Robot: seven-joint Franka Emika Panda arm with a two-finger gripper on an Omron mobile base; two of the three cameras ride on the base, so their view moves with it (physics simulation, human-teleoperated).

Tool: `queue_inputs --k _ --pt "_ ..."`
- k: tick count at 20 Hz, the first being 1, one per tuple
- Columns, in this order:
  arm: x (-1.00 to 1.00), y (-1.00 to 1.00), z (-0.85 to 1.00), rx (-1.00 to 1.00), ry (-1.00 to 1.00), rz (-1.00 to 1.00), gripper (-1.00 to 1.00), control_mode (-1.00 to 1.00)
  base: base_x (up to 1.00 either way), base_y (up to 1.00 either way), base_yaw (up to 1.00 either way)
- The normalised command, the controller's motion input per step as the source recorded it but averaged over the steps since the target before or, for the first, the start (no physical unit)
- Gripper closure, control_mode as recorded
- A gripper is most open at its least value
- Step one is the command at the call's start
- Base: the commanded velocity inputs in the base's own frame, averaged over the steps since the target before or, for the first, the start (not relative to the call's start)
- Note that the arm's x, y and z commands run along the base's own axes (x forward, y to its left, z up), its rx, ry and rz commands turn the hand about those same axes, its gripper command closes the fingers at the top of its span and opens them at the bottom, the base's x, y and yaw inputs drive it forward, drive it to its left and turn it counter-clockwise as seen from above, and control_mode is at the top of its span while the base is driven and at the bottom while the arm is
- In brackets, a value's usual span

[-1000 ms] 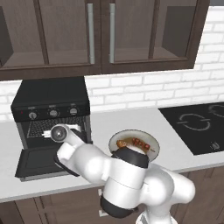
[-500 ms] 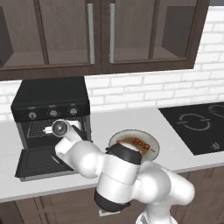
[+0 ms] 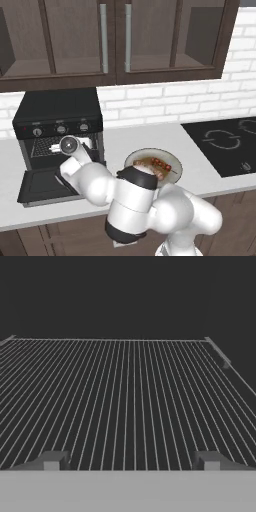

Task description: Pick up the kebab skewer and baguette bread, and place them inside the toaster oven. Close the toaster oven door and start by setting the timer.

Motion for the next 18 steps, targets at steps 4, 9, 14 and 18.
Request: queue_inputs --k 4,9,14,18 --pt "0.0 0.0 -0.28 0.0 0.02 0.0 -1.0 -1.0 0.0 0.0 0.0" --pt "-0.31 0.0 -0.38 0.02 0.09 0.0 -1.0 -1.0 0.0 0.0 0.0" --pt "-0.58 0.0 -0.51 0.02 0.12 0.0 -1.0 -1.0 0.0 0.0 0.0" --pt "-0.74 0.0 -0.62 0.03 0.07 0.0 -1.0 -1.0 0.0 0.0 0.0"
